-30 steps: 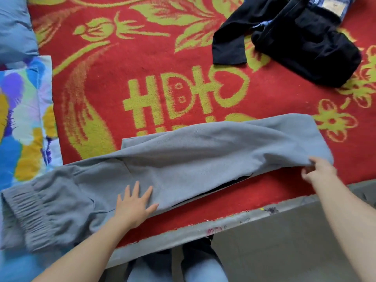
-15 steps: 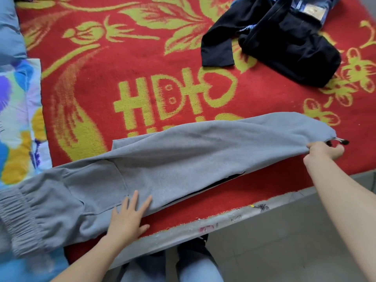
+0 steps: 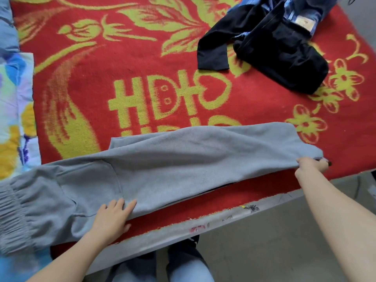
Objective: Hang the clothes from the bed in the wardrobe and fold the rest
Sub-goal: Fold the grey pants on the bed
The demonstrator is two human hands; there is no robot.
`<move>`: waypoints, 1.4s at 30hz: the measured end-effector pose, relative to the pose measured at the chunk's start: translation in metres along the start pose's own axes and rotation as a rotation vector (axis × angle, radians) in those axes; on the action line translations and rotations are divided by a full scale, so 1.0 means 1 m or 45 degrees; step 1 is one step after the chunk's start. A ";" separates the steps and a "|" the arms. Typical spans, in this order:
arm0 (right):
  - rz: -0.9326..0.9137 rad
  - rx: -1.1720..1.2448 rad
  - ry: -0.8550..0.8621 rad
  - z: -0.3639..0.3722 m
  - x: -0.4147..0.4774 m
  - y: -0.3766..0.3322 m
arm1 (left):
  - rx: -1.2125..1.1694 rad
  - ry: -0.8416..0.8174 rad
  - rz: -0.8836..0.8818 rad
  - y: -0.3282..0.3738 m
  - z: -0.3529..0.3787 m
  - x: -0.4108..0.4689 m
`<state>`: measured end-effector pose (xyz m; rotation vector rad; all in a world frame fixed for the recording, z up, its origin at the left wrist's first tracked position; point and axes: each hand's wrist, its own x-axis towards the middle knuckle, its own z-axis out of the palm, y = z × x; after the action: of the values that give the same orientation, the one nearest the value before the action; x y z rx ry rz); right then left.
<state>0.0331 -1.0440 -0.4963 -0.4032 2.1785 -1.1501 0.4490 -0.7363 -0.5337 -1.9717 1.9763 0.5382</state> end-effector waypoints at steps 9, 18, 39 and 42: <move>-1.714 -0.430 -0.412 0.021 -0.118 -0.011 | -1.152 -0.121 -0.400 0.056 -0.043 0.065; -2.053 -1.235 -1.290 0.000 -0.176 0.096 | -2.538 -0.255 -0.879 0.085 -0.078 0.143; -0.472 -0.160 -0.788 0.014 -0.087 0.073 | -2.168 0.365 -0.401 0.184 -0.191 0.247; 0.189 0.267 -0.501 0.013 -0.053 0.052 | -2.370 0.140 -0.011 0.205 -0.231 0.274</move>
<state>0.0821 -0.9942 -0.5236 -0.3366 1.7010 -1.0981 0.2526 -1.0881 -0.4446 -2.5868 1.2667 3.0187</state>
